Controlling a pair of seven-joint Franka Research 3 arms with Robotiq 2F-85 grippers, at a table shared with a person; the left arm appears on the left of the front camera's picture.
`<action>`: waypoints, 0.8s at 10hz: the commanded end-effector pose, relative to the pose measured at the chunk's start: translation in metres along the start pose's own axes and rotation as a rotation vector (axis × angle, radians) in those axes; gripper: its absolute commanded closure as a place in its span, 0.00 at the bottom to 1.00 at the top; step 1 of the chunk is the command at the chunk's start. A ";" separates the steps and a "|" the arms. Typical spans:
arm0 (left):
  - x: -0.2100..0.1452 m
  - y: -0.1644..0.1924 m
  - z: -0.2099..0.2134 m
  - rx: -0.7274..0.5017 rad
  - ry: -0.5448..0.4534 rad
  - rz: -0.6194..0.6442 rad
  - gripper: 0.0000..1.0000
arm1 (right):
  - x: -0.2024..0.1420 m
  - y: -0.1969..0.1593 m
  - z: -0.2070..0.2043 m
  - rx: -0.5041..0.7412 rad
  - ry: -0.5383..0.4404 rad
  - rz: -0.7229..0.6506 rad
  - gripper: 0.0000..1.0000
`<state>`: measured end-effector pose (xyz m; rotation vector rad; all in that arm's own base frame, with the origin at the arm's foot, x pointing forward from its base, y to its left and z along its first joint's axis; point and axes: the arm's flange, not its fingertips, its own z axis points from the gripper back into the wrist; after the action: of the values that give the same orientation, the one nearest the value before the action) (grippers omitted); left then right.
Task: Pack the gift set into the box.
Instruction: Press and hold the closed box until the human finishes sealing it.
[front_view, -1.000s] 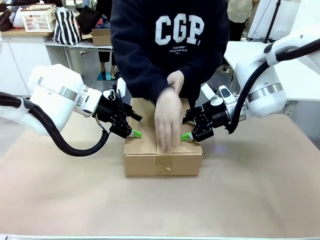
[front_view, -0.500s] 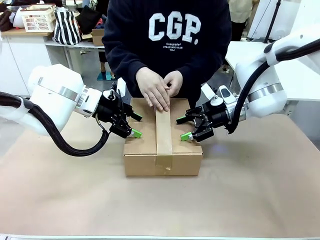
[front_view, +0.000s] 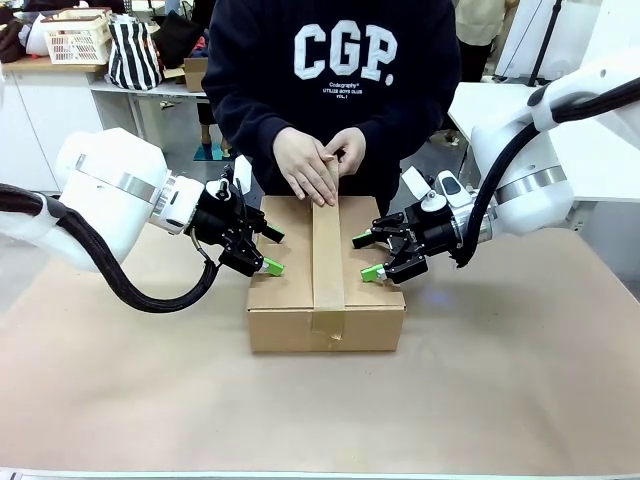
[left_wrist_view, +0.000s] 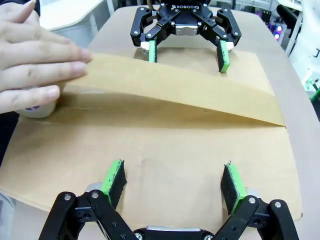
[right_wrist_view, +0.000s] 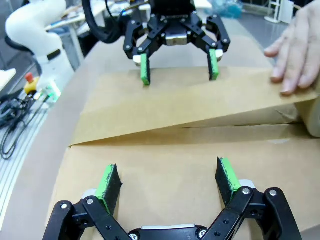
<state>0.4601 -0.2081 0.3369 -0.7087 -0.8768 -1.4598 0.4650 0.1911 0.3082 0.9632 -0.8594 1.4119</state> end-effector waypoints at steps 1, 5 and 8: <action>-0.002 -0.001 -0.001 -0.003 0.000 -0.010 0.00 | 0.000 0.001 0.001 -0.010 0.008 0.005 0.00; -0.002 -0.001 -0.001 -0.003 0.000 -0.010 0.00 | 0.000 0.001 0.001 -0.010 0.008 0.005 0.00; -0.002 -0.001 -0.001 -0.003 0.000 -0.010 0.00 | 0.000 0.001 0.001 -0.010 0.008 0.005 0.00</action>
<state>0.4601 -0.2081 0.3369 -0.7087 -0.8768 -1.4598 0.4650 0.1911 0.3083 0.9631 -0.8595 1.4118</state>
